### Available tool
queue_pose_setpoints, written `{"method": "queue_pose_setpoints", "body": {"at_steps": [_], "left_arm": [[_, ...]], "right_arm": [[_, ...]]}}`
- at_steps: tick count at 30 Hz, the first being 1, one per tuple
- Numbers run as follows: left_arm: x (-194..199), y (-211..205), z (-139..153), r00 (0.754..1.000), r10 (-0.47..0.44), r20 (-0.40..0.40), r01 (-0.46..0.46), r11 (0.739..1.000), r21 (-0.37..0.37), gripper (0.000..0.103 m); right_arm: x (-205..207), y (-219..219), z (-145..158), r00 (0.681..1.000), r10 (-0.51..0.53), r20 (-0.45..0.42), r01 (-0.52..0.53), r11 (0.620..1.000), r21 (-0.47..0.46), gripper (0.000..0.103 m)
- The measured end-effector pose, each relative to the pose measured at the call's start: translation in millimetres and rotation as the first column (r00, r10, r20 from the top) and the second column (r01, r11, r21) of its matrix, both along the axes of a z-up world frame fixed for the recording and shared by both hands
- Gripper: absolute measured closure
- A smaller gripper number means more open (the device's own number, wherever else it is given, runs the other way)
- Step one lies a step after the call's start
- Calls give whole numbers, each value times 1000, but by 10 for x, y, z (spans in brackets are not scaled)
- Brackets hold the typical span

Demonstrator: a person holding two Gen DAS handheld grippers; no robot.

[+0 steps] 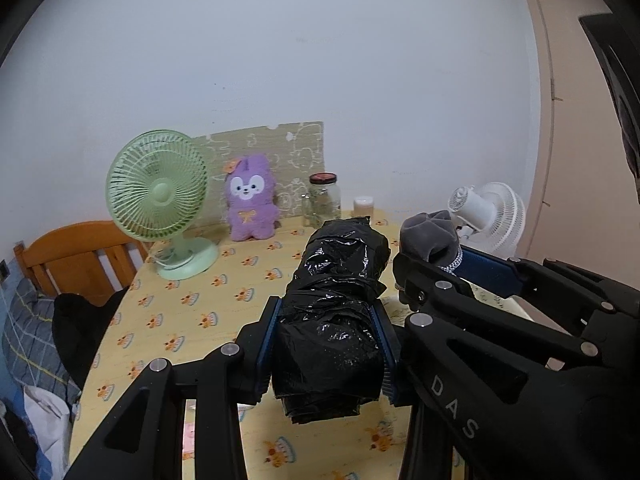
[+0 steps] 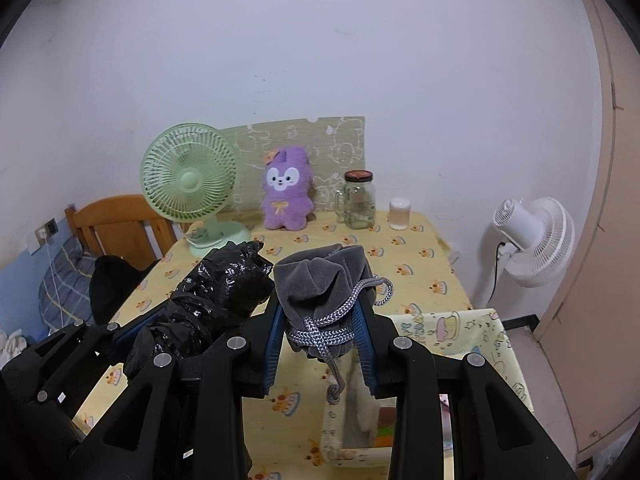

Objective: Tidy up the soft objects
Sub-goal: 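Lift and carry the black bag and grey pouch toward the storage box with both tools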

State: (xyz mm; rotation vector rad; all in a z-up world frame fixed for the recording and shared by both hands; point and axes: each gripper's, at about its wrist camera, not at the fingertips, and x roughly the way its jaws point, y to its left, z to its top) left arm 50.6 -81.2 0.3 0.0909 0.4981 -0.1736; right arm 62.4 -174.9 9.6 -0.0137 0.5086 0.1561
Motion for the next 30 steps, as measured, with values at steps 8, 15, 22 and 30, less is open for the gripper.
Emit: {"method": "queue_pose_setpoints", "body": {"at_steps": [8,15,22,30], "left_arm": [[109,-277,-50,999,-40,-12,40,999,-14,60],[231,-450,-135,997,-66,-44,65,998,-17,59],[334,-609,-254,993,-91,-81,90,996,-15,59],[498,-777,-438,985,-121,-125,121,993,-6,59]], "right_arm": [[59,-269,-23,999,-38,-4,38,999,-11,67],[170,-460,-112,998,-61,-26,61,998,-9,67],[296,-653,-247,994,-89,-60,88,996,-11,67],[428,-841,-449,986,-127,-104,128,992,-4,67]]}}
